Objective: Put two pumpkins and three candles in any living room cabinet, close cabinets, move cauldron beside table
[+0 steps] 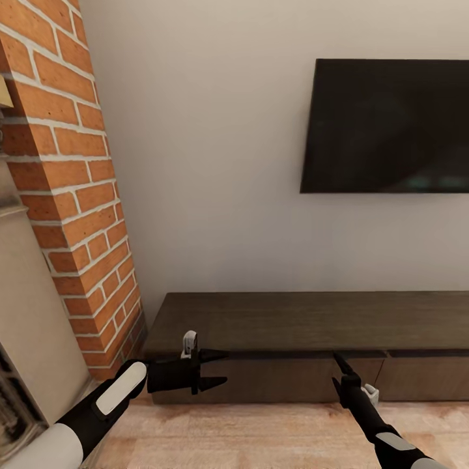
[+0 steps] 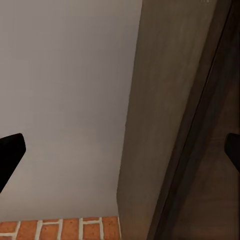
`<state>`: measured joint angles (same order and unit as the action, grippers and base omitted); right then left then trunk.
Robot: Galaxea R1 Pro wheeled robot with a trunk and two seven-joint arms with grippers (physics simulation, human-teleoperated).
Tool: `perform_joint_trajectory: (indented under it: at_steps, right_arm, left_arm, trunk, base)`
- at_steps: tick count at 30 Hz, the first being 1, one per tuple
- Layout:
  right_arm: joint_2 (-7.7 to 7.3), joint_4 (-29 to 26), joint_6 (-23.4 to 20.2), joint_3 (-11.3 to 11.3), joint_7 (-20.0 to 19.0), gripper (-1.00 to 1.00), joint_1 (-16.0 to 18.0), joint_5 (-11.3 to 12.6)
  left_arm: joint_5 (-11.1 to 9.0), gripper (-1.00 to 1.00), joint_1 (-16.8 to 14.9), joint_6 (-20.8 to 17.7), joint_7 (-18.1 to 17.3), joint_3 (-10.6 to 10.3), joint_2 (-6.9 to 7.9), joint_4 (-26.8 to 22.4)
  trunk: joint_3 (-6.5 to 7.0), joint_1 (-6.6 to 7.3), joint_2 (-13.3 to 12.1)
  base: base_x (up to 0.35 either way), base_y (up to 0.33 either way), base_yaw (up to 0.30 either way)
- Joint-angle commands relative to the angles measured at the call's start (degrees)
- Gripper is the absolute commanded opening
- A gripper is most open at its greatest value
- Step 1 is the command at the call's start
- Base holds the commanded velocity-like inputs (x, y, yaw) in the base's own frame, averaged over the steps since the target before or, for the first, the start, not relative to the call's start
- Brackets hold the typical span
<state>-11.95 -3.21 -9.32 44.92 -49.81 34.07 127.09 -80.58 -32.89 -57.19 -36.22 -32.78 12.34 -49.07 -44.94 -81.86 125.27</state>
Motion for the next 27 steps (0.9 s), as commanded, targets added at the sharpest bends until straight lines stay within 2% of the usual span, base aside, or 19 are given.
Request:
perform_joint_trajectory:
  at_steps: [1, 15, 22, 27]
  right_arm:
    - [-0.03, 0.03, -0.59, 0.25, -0.14, 1.00, 0.03, 0.61]
    - [-0.38, -0.01, -0.61, 0.25, -0.51, 1.00, 0.03, 0.75]
    - [-1.84, -0.20, -2.08, 0.29, -5.08, 1.00, 0.03, 0.72]
    - [-2.16, -0.08, -2.65, 0.29, -5.90, 1.00, 0.03, 0.68]
  left_arm:
    - [0.03, 1.00, -0.07, -0.05, -0.34, -0.18, 0.02, 0.03]
    - [0.07, 1.00, -0.07, -0.03, -0.34, -0.31, -0.18, 0.03]
    - [0.07, 1.00, -0.07, -0.03, -0.34, -0.44, -0.26, 0.03]
    - [0.12, 1.00, -0.07, -0.03, -0.34, -0.44, -0.30, 0.03]
  trunk:
    - [-0.24, -0.22, 0.44]
    - [-2.76, -3.29, 6.06]
    - [-4.01, -4.83, 8.86]
    - [-4.91, -5.93, 10.87]
  base:
    - [0.000, 0.000, 0.000]
    - [0.000, 0.000, 0.000]
    - [0.000, 0.000, 0.000]
    - [0.000, 0.000, 0.000]
